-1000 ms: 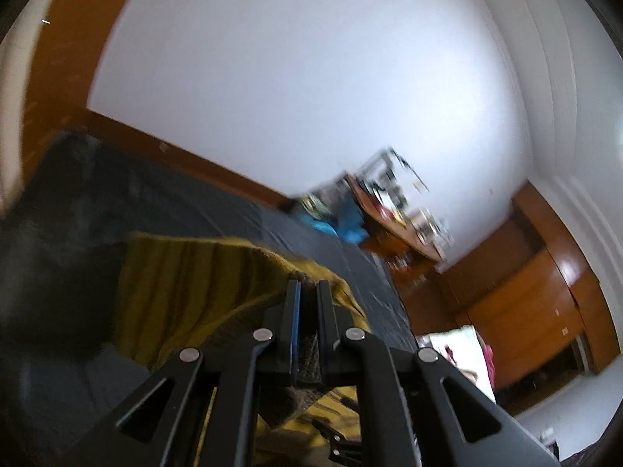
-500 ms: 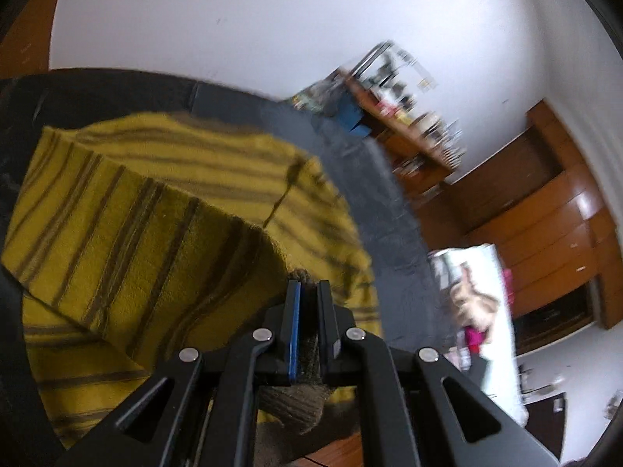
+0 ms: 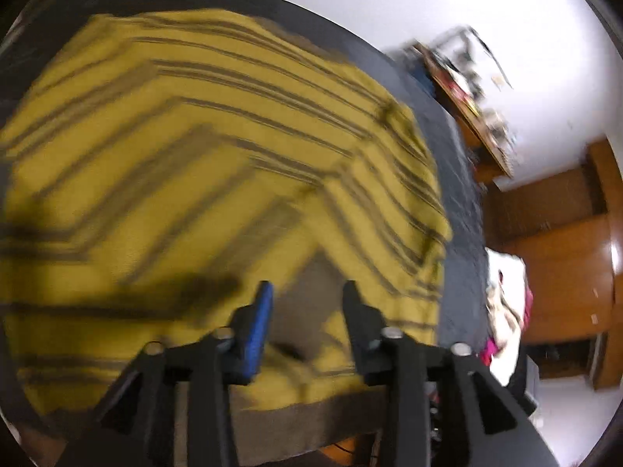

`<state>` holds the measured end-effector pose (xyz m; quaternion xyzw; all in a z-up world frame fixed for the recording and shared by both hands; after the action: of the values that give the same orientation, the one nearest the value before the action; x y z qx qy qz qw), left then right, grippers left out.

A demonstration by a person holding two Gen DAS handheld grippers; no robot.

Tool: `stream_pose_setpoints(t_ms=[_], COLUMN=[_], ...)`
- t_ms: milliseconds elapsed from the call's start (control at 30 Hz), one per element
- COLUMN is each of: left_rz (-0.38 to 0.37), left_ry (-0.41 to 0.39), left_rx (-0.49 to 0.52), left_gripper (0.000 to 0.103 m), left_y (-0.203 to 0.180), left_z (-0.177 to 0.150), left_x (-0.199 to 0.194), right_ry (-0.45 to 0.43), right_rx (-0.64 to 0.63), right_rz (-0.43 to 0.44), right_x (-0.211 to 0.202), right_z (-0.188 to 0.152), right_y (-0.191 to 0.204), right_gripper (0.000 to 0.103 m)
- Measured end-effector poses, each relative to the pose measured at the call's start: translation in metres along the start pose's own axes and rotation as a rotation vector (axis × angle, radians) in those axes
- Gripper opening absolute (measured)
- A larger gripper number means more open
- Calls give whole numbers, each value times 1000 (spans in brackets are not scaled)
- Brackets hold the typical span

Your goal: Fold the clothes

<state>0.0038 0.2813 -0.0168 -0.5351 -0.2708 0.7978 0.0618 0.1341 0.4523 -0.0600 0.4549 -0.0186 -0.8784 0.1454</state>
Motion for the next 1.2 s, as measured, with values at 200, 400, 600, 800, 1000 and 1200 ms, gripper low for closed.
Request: stream_pose_setpoints(t_ms=[200,400,600,800,1000,1200], left_rz=[146,141,147,130,63,50], left_ry=[-82,-75,23,108,127,42], left_rx=[-120,-83,89,174,189,162], left_gripper=[45,46,56,62,62,67], left_y=[80,85,69,74,78,114], left_z=[4,-1,-13,-13,13,51], left_x=[-45,-34,11,23,6,-43], right_ry=[-46,-64,75,63,34,74], right_rx=[-54,-171,-317,-336,-259,-181], right_rz=[69,165,99,31,-22,-82], right_x=[10,34,95,106,108,104], right_z=[30,72,54,45,43,47], right_y=[26,87,125,126,129,124], right_gripper=[77,77,82,89,96,96])
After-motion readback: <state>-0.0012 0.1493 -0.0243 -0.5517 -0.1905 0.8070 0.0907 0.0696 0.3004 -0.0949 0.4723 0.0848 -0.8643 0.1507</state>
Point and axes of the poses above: each gripper's, at about its wrist camera, not at the fingertips, and x roughly the way its jaws point, y to its left, z to its top, the point moved 9 cm from there along x, roughly the way its jaws point, and after that the axes turned 5 degrees about -y, right-handed, at the moved point
